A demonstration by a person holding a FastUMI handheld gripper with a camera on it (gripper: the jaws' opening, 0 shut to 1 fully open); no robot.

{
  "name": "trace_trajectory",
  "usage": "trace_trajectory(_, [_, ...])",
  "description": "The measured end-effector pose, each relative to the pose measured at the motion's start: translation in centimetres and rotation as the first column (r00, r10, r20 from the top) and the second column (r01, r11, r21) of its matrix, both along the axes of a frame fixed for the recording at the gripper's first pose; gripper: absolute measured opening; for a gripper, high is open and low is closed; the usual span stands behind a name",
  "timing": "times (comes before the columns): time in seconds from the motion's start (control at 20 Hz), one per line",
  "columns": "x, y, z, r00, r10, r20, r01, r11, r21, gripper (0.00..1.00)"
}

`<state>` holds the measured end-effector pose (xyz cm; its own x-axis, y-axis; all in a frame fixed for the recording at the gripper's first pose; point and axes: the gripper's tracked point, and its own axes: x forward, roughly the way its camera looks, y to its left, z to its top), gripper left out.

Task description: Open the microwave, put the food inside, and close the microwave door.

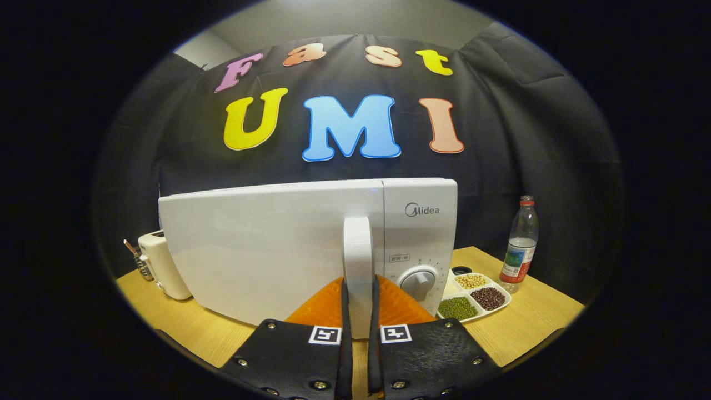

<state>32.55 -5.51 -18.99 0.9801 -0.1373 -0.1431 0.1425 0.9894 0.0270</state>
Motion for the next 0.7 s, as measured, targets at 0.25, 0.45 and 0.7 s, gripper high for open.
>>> trace_trajectory(0.25, [-3.6,1.2,0.0,1.000,0.016,0.023,-0.014,0.997,-0.082,0.11])
trace_trajectory(0.45, [-8.1,3.6,0.1,0.998,0.064,0.006,-0.063,0.996,-0.065,0.11])
trace_trajectory(0.7, [-13.8,8.0,0.0,0.984,0.180,-0.005,-0.180,0.982,-0.059,0.11])
